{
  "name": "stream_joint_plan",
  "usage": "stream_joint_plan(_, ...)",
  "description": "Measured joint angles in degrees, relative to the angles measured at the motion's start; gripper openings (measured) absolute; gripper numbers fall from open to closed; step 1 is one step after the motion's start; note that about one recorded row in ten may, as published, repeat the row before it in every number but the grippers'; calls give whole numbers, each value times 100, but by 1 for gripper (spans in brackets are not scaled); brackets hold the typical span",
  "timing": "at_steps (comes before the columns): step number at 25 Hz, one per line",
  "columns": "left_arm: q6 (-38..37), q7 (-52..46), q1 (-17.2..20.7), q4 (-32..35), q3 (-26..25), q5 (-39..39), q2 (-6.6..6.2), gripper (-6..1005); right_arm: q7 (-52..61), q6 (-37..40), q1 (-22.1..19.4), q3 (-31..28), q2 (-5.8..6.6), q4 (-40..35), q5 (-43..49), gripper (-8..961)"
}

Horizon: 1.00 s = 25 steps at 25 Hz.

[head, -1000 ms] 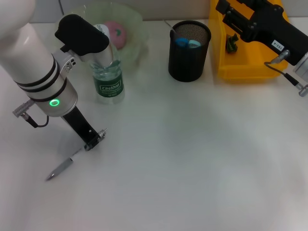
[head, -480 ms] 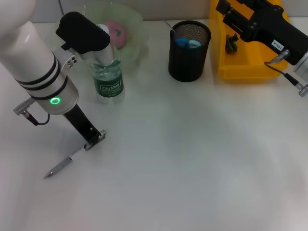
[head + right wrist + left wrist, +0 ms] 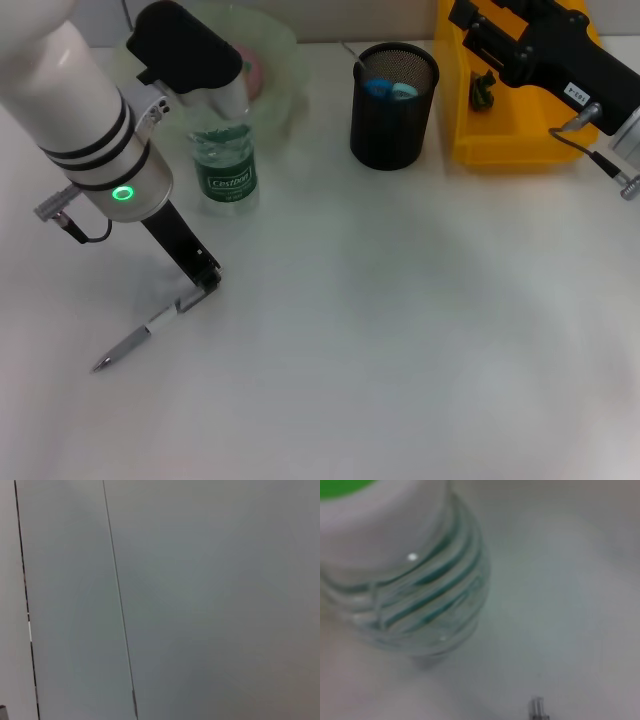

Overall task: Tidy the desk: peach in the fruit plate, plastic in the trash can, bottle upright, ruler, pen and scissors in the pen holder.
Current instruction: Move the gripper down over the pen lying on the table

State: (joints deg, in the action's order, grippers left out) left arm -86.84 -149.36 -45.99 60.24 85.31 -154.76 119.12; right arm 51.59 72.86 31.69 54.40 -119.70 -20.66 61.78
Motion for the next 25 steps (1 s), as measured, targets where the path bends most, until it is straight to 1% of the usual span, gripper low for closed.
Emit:
stream_joint_plan(3, -48, -94, -53, -14, 103, 0, 4, 154, 0, 0, 2, -31, 0, 0, 0, 604)
stream_joint_plan(5, -107, -138, -75, 7, 114, 0, 5, 323, 0, 0, 3, -86, 0, 0, 0, 604)
stream_joint_plan(11, -140, -279, -109, -61, 130, -67, 6, 550, 0, 0, 5, -143, 7, 0, 0, 604)
stream_joint_plan(16, -115, -314, -108, -112, 159, -140, 6, 686, 0, 0, 5, -142, 9, 0, -3, 604)
stream_joint_plan(25, -155, -316, -160, -278, 187, -151, 6, 684, 0, -45, 12, -141, 9, 0, -9, 603)
